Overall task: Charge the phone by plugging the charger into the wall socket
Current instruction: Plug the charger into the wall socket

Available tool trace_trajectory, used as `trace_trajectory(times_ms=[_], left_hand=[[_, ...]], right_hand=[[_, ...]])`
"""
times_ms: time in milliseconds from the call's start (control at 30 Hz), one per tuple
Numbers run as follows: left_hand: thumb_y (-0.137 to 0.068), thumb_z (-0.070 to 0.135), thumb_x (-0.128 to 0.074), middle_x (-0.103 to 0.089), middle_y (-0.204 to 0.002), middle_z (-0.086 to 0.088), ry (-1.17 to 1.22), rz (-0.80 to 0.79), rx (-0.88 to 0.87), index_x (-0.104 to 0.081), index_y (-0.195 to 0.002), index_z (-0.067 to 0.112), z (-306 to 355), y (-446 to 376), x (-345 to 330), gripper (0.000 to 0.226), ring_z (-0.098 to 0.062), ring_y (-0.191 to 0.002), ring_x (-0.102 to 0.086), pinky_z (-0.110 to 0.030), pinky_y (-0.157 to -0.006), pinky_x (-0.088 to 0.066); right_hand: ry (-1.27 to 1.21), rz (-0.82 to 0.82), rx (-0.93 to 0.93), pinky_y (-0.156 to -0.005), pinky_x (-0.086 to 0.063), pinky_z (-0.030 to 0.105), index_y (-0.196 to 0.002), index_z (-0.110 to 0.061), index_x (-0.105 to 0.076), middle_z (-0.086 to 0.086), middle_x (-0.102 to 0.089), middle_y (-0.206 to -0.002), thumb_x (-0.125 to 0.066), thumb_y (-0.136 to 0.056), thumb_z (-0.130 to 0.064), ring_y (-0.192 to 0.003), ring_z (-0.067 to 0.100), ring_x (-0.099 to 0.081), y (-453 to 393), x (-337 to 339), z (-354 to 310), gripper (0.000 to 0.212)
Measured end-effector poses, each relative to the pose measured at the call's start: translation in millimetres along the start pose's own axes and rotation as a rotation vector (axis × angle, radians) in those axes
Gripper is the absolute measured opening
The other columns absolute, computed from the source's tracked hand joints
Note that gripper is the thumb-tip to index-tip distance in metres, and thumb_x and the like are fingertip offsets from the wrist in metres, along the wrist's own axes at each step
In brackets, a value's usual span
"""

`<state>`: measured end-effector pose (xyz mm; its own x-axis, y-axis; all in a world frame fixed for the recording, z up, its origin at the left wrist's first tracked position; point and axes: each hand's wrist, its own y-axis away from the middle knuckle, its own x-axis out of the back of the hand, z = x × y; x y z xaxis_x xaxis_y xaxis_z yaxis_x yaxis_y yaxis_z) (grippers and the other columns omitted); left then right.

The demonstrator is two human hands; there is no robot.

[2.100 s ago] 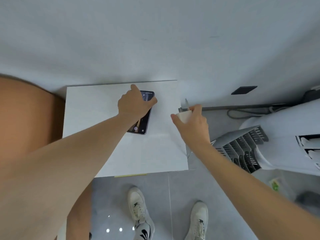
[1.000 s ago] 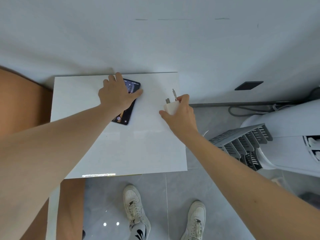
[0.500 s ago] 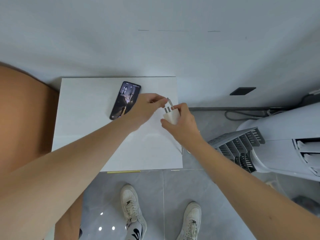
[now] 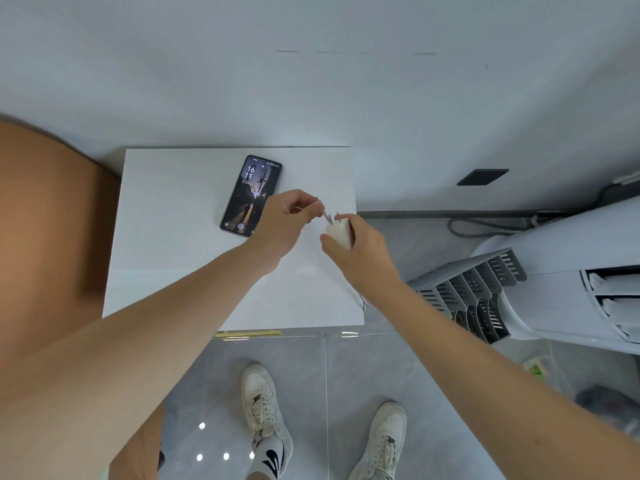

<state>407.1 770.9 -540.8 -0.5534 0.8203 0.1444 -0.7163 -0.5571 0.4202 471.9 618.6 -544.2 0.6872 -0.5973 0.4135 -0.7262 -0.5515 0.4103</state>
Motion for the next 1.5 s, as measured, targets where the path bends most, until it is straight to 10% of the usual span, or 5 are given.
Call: trace_trajectory(times_ms=[267,500,700,833,1500], left_hand=[[-0.105,0.016,-0.054,-0.076,-0.070,0.007,0.012,0.155,0.016,-0.060,-0.093,0.010,-7.2,15.7,-6.6,0.014,-0.002,-0.056,-0.057,-0.021,-0.043,-0.044],[-0.106,0.025,-0.057,-0.061,-0.068,0.000,-0.087,0.287,-0.083,-0.061,-0.086,0.018,-37.6,24.3,-32.4,0.021,-0.004,-0.048,-0.050,-0.028,-0.047,-0.039],[-0.104,0.033,-0.059,-0.065,-0.070,-0.005,-0.208,0.363,-0.293,-0.064,-0.092,0.013,-68.1,-0.6,-59.7,0.024,-0.010,-0.057,-0.056,-0.027,-0.055,-0.043],[-0.104,0.027,-0.062,-0.064,-0.062,-0.005,-0.228,0.265,-0.457,-0.064,-0.090,0.009,-64.3,-24.6,-97.3,0.023,-0.005,-0.050,-0.053,-0.012,-0.051,-0.039],[-0.102,0.036,-0.062,-0.074,-0.063,0.007,-0.778,-0.070,-0.810,-0.063,-0.084,0.025,-47.8,-142.6,-205.0,0.022,-0.003,-0.045,-0.060,-0.031,-0.059,-0.052]], right_hand=[[-0.021,0.108,-0.067,-0.068,-0.063,0.052,-0.122,-0.015,-0.059,0.017,-0.068,-0.099,-0.056,-0.098,-0.026,-0.075,0.025,-0.066,10.1,48.8,30.3,0.027],[0.125,0.256,-0.143,-0.052,-0.048,0.027,-0.114,-0.019,-0.037,0.006,-0.055,-0.102,-0.062,-0.095,-0.011,-0.074,0.014,-0.059,5.3,119.8,90.9,0.031],[0.193,0.452,-0.193,-0.074,-0.064,0.051,-0.122,-0.005,-0.059,0.017,-0.070,-0.107,-0.066,-0.097,-0.031,-0.090,0.034,-0.073,-34.2,175.1,146.0,0.036],[0.139,0.540,-0.206,-0.068,-0.066,0.051,-0.098,-0.014,-0.065,0.011,-0.075,-0.075,-0.062,-0.096,-0.036,-0.064,0.031,-0.077,-65.5,194.1,185.3,0.022],[0.330,0.642,0.053,-0.077,-0.051,0.037,-0.129,-0.004,-0.051,0.022,-0.064,-0.124,-0.066,-0.099,-0.029,-0.105,0.037,-0.064,-220.9,220.0,293.1,0.042]])
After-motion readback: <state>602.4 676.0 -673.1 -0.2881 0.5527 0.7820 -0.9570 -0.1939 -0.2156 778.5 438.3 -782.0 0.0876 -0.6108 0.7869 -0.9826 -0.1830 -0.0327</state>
